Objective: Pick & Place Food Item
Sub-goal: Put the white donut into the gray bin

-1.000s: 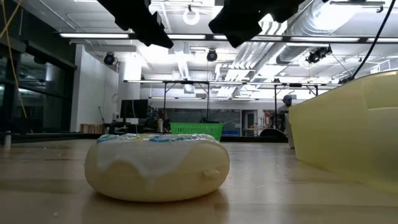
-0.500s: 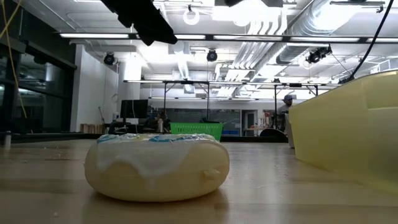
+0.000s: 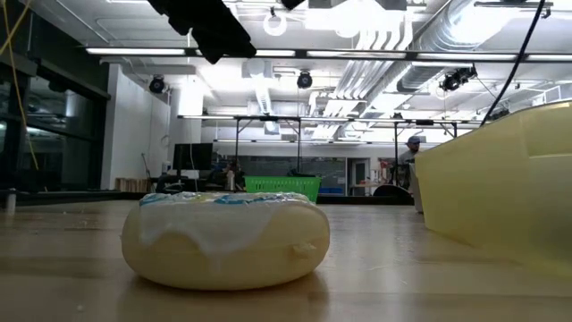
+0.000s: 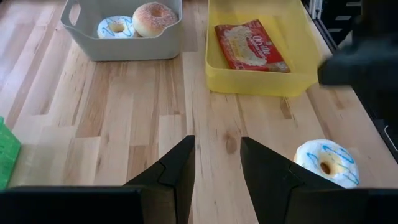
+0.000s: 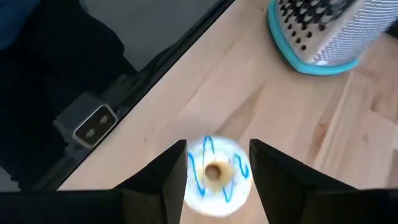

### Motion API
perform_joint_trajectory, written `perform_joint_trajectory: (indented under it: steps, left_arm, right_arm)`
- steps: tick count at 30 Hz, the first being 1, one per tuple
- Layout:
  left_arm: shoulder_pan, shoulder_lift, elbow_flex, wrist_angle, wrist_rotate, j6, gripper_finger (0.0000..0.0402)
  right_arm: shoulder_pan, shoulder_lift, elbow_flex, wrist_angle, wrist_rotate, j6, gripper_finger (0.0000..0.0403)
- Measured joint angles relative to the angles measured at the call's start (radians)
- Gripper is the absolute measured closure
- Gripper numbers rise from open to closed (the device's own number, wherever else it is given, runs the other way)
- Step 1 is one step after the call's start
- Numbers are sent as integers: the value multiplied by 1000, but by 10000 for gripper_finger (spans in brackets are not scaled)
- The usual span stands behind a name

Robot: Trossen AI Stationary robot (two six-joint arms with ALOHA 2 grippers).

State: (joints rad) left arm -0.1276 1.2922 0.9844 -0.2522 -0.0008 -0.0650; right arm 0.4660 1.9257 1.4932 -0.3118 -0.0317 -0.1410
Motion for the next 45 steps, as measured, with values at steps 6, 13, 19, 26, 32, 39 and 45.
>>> perform_joint_trajectory:
  steps: [6,13,19,26,32,39,45]
  left_arm:
    - [0,0,0,-1,0,0,279]
    - [0,0,0,-2,0,-10,279]
    - [0,0,0,-2,0,-12,279]
    - [0,0,0,-1,0,-15,279]
    - [0,0,0,-1,0,-21,279]
    - [-2,1,0,-2,0,-41,279]
    - [-20,1,0,-2,0,-48,279]
  right_arm:
    - [1,80,26,-19,-23,-2,242]
    - [4,125,27,-5,-25,6,242]
    - [10,174,27,2,-29,11,242]
    - [26,176,27,38,-19,29,242]
    - [24,191,27,57,-18,37,242]
    - [18,226,24,49,1,43,242]
    - [18,246,27,66,7,45,242]
